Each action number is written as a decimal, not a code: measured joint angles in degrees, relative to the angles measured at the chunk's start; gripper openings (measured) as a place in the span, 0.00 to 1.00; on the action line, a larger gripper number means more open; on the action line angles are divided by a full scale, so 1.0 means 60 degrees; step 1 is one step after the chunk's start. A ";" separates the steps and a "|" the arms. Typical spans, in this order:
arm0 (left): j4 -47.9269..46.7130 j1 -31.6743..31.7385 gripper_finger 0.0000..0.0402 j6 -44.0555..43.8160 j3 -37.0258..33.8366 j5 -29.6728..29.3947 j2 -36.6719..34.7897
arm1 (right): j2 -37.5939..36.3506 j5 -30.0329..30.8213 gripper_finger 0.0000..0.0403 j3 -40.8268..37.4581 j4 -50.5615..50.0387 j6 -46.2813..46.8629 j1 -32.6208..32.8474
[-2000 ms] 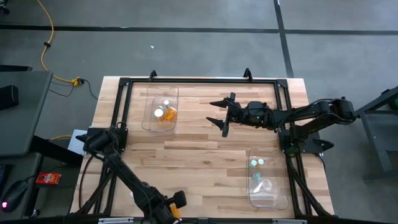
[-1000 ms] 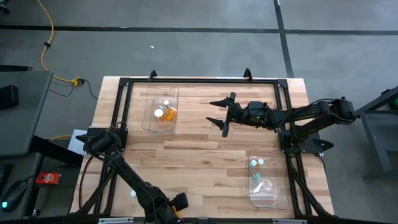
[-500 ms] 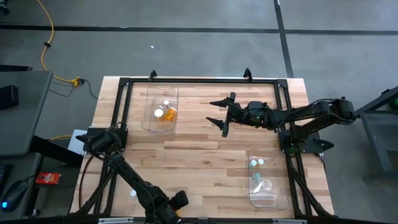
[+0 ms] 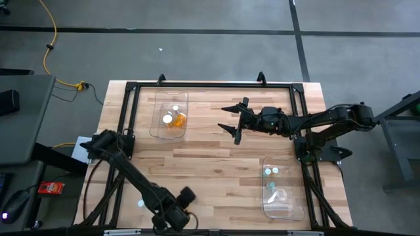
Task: Pick and place medicine bottles into bin by pill shape (circle, oval)
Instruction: Put the orange capsule bottle into the left transparent bin
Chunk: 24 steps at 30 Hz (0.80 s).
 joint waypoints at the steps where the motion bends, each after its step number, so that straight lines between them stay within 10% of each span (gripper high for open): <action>1: -0.0176 0.0065 0.41 -0.0322 0.0000 -0.0002 -0.0207 | 0.0000 0.0000 0.77 0.0000 -0.0007 0.0001 0.0000; 10: 0.0659 0.0500 0.41 -0.2284 -0.0800 -0.2213 -0.2699 | 0.0000 0.0000 0.77 0.0000 -0.0102 0.0180 0.0000; 24: 0.7251 0.0069 0.43 -0.4003 -0.7378 -0.8319 -0.7350 | 0.0000 0.0000 0.77 0.0000 -0.0175 0.0184 0.0002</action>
